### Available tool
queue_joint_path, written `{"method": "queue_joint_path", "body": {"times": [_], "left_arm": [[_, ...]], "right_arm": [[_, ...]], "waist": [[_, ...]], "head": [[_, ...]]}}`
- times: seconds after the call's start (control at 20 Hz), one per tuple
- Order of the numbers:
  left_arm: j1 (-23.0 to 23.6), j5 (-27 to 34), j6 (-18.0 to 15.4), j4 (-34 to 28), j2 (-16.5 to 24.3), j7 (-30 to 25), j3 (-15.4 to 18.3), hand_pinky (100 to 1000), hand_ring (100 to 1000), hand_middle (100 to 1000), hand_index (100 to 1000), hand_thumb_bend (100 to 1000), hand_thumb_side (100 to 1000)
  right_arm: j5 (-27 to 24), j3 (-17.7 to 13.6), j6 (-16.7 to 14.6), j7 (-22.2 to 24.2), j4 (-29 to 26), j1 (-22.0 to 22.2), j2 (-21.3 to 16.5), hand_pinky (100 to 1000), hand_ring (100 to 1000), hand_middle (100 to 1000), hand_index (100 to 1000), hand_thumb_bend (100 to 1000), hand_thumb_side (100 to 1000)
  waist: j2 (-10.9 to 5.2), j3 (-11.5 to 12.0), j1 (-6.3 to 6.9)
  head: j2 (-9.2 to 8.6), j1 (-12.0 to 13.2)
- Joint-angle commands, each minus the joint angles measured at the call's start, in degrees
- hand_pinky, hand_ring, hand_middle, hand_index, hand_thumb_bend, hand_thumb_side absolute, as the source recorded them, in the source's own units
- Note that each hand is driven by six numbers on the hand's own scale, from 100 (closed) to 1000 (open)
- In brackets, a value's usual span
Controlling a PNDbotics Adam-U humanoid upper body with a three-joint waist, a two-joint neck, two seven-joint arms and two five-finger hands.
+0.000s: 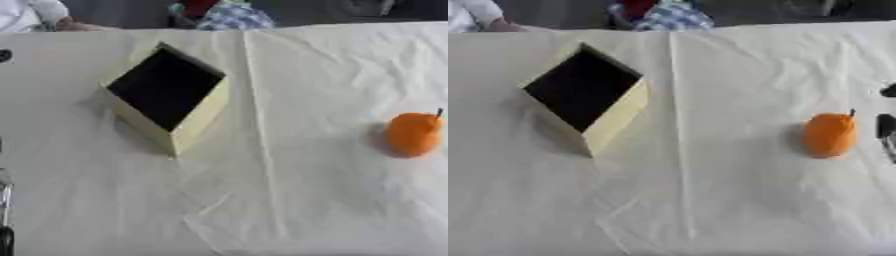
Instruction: Pick up objects on the table and place them in the box.
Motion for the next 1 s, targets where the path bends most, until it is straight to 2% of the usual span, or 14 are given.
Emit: {"method": "queue_joint_path", "body": {"times": [0.05, 0.35, 0.55, 0.7, 0.75, 0.8, 1.0], "left_arm": [[-0.3, -0.2, 0.0, -1.1, 1.5, -0.1, 0.1, 716, 744, 766, 729, 102, 814], [-0.2, -0.3, 0.1, -1.1, 1.5, -0.2, 0.0, 716, 744, 766, 729, 102, 814], [-0.2, -0.3, 0.1, -1.1, 1.5, -0.3, 0.0, 716, 744, 767, 729, 101, 814], [-0.2, -0.4, 0.2, -1.1, 1.5, -0.4, -0.1, 716, 744, 767, 729, 100, 814], [-0.2, -0.4, 0.2, -1.1, 1.5, -0.4, -0.1, 716, 744, 767, 729, 100, 814], [-0.2, -0.4, 0.2, -1.1, 1.5, -0.4, -0.1, 716, 744, 767, 729, 100, 813], [-0.2, -0.7, 0.2, -1.1, 1.5, -0.5, -0.1, 715, 744, 767, 729, 100, 808]], "right_arm": [[1.2, -0.9, -0.5, 2.8, -0.9, -0.1, -2.1, 792, 849, 792, 849, 100, 947], [2.2, -1.2, -1.0, 8.6, -0.9, 0.3, -1.8, 812, 866, 813, 872, 100, 961], [2.7, -1.2, -2.0, 11.0, -0.9, 0.6, -2.1, 823, 873, 824, 890, 100, 888], [2.8, -1.0, -3.5, 12.4, -0.9, 0.8, -2.5, 830, 872, 815, 897, 100, 741], [2.8, -0.9, -4.0, 12.8, -0.9, 0.8, -2.6, 830, 871, 815, 898, 100, 731], [2.7, -0.7, -4.6, 13.2, -0.9, 0.8, -2.8, 827, 865, 806, 899, 105, 658], [2.4, -0.3, -6.1, 14.7, -0.9, 0.8, -3.6, 824, 857, 804, 894, 245, 507]], "waist": [[-0.64, -0.1, -0.15], [-0.63, -0.1, -0.14], [-0.67, -0.2, -0.14], [-0.71, -0.2, -0.16], [-0.72, -0.2, -0.15], [-0.73, -0.2, -0.15], [-0.73, -0.2, -0.18]], "head": [[-0.24, 0.0], [-0.23, -0.1], [-0.25, -0.2], [-0.38, -0.2], [-0.41, -0.2], [-0.44, -0.3], [-0.46, -0.3]]}}
